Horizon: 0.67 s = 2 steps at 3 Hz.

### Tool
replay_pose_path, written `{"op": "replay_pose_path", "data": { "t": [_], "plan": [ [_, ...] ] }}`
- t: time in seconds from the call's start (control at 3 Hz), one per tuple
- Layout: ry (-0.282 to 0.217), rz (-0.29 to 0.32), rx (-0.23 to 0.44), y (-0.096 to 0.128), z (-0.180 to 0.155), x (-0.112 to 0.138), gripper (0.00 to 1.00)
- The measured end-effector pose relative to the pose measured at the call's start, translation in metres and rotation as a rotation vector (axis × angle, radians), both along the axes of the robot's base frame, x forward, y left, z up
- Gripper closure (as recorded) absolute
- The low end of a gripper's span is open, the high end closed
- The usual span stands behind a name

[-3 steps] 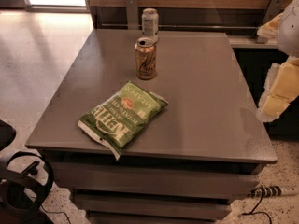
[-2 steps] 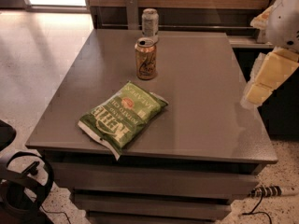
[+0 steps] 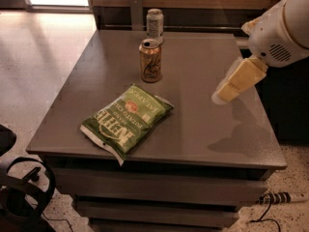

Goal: Knock orange can over

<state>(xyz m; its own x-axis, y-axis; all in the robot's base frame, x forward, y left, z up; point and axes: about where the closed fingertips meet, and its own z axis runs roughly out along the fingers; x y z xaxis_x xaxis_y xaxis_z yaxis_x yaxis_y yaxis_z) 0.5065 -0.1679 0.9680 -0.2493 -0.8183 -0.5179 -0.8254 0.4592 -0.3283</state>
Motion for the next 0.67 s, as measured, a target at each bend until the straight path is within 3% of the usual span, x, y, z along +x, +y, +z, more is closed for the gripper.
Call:
{"op": "replay_pose_path", "data": {
  "t": [0.67],
  "plan": [
    [-0.128,-0.036,0.262,0.031,-0.023,0.063,0.00]
  ]
}}
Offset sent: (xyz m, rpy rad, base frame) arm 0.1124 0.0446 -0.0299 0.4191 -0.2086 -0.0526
